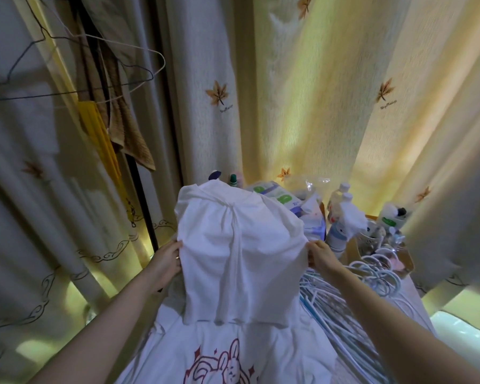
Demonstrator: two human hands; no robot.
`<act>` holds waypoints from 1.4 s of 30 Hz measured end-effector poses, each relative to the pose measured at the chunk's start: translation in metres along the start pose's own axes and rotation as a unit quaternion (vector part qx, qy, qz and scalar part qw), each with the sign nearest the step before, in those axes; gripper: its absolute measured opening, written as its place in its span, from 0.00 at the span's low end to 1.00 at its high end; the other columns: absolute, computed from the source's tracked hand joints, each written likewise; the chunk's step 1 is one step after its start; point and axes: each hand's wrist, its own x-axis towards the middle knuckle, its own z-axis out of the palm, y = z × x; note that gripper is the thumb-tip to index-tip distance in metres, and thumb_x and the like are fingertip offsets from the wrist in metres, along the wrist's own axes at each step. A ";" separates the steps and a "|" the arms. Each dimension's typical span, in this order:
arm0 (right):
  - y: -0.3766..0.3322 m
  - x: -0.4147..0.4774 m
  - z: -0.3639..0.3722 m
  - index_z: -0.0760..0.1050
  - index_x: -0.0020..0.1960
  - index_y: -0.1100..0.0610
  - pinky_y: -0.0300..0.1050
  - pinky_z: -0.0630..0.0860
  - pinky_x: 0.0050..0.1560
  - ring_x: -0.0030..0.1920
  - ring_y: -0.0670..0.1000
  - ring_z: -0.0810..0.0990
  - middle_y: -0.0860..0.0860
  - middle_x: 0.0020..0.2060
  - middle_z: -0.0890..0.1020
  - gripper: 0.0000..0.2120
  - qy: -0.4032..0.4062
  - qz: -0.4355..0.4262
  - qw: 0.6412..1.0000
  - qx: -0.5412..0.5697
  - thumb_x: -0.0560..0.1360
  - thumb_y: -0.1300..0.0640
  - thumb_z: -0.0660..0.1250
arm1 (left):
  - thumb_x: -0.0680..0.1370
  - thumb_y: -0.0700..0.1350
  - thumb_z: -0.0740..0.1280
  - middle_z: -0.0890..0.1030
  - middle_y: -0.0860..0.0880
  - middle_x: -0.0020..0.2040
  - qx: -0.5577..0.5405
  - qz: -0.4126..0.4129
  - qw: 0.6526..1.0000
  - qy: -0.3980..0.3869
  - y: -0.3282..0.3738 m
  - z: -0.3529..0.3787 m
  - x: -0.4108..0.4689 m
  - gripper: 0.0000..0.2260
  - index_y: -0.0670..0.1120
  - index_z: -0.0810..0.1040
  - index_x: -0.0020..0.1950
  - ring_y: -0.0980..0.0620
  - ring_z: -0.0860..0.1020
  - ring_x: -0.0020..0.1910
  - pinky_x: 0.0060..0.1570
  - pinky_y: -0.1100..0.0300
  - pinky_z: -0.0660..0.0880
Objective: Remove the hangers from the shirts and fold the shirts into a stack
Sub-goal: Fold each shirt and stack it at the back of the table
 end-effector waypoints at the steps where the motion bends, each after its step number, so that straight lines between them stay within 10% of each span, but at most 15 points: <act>1: -0.003 -0.003 -0.001 0.75 0.46 0.56 0.50 0.76 0.48 0.45 0.56 0.77 0.56 0.46 0.79 0.13 -0.028 0.022 0.999 0.009 0.82 0.55 0.55 | 0.82 0.46 0.59 0.83 0.48 0.53 -0.021 -0.007 1.000 0.000 -0.001 -0.001 0.001 0.10 0.48 0.77 0.59 0.48 0.80 0.52 0.45 0.55 0.75; 9: -0.021 -0.011 0.014 0.78 0.57 0.59 0.49 0.77 0.52 0.50 0.55 0.79 0.56 0.51 0.79 0.19 -0.041 0.017 0.994 -0.100 0.77 0.45 0.63 | 0.76 0.45 0.67 0.81 0.41 0.53 -0.123 -0.182 0.975 0.018 0.004 0.004 0.000 0.13 0.40 0.77 0.58 0.42 0.78 0.51 0.53 0.48 0.74; 15: -0.052 -0.003 0.001 0.77 0.45 0.57 0.44 0.75 0.39 0.37 0.52 0.75 0.58 0.42 0.77 0.11 0.062 -0.063 0.994 -0.066 0.80 0.52 0.60 | 0.80 0.47 0.64 0.81 0.53 0.41 -0.051 0.000 0.998 0.036 0.048 0.007 -0.004 0.13 0.52 0.74 0.64 0.56 0.78 0.41 0.44 0.60 0.71; 21: -0.119 0.003 -0.023 0.73 0.66 0.63 0.53 0.75 0.55 0.53 0.58 0.77 0.57 0.55 0.78 0.20 0.067 -0.124 0.990 0.014 0.79 0.52 0.62 | 0.80 0.43 0.64 0.80 0.44 0.49 0.025 0.154 0.983 0.096 0.119 -0.003 -0.005 0.15 0.40 0.74 0.65 0.49 0.78 0.46 0.47 0.58 0.74; 25: -0.164 0.003 -0.032 0.72 0.65 0.66 0.49 0.73 0.49 0.51 0.58 0.77 0.58 0.54 0.76 0.18 0.045 -0.155 0.981 0.111 0.79 0.57 0.62 | 0.80 0.42 0.64 0.76 0.41 0.63 0.027 0.191 0.975 0.111 0.169 0.000 -0.008 0.17 0.39 0.71 0.68 0.44 0.75 0.61 0.61 0.52 0.72; 29: -0.208 -0.006 -0.051 0.75 0.47 0.62 0.44 0.75 0.42 0.43 0.54 0.78 0.58 0.47 0.78 0.05 0.049 -0.165 0.968 0.183 0.78 0.61 0.62 | 0.80 0.44 0.63 0.76 0.43 0.60 -0.005 0.223 0.968 0.117 0.220 0.003 -0.023 0.13 0.45 0.72 0.64 0.49 0.78 0.52 0.56 0.52 0.73; 42: -0.239 -0.046 -0.069 0.68 0.59 0.59 0.44 0.79 0.41 0.39 0.53 0.79 0.59 0.41 0.78 0.23 0.045 -0.244 0.968 0.049 0.68 0.65 0.74 | 0.77 0.44 0.68 0.77 0.41 0.62 0.110 0.234 0.948 0.188 0.252 0.004 -0.049 0.09 0.43 0.76 0.55 0.48 0.76 0.53 0.45 0.58 0.75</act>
